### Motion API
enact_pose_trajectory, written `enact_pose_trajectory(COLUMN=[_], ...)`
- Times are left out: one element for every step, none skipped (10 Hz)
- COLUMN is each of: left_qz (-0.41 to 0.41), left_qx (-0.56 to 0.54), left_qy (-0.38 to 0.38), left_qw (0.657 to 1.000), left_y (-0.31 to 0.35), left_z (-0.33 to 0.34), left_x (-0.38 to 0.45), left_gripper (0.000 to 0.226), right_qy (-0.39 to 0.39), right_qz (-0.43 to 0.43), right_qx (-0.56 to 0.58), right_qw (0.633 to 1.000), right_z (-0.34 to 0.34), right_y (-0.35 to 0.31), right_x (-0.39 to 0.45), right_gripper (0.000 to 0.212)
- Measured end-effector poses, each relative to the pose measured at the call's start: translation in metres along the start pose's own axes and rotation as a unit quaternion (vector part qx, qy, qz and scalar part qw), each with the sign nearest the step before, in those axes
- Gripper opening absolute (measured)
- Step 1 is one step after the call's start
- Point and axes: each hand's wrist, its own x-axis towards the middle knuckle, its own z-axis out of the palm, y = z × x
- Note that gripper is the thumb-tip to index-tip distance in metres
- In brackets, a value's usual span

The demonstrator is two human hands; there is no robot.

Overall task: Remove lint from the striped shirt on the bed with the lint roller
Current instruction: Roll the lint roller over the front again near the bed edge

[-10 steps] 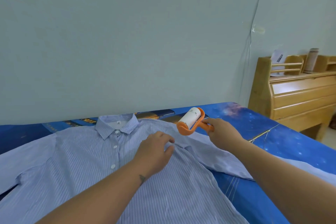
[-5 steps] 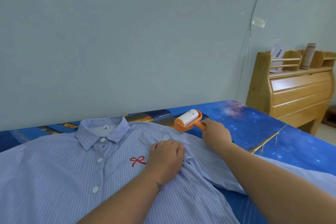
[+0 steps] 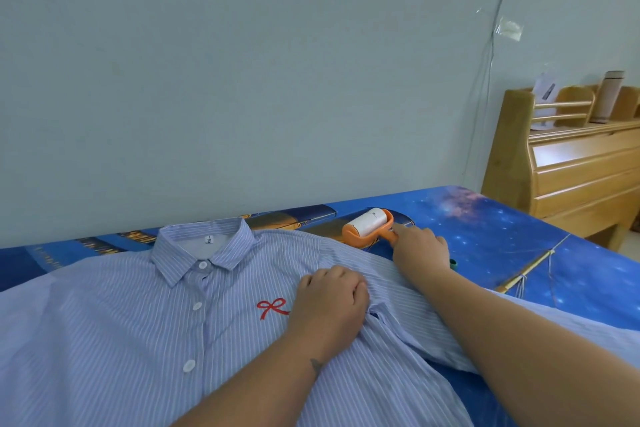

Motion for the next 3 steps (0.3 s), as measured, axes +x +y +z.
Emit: enact_pose_trajectory(left_qz=[-0.007,-0.011,-0.022], left_qx=[-0.031,-0.108,-0.189], left_qy=[-0.010,0.028,0.066], left_qw=[0.999,0.994,0.980], left_y=[0.001,-0.001,-0.007], left_z=[-0.004,-0.014,-0.035], left_x=[0.000,-0.003,-0.003], left_gripper=[0.040,0.035,0.031], right_qy=[0.020,-0.001,-0.062], right_qz=[-0.032,-0.056,-0.070], right_qx=[0.066,0.238,0.382], right_qw=[0.997,0.970,0.920], right_z=[-0.009,-0.028,-0.044], right_y=[-0.003,-0.020,-0.036], right_x=[-0.004,-0.015,-0.028], right_gripper=[0.037,0.033,0.019])
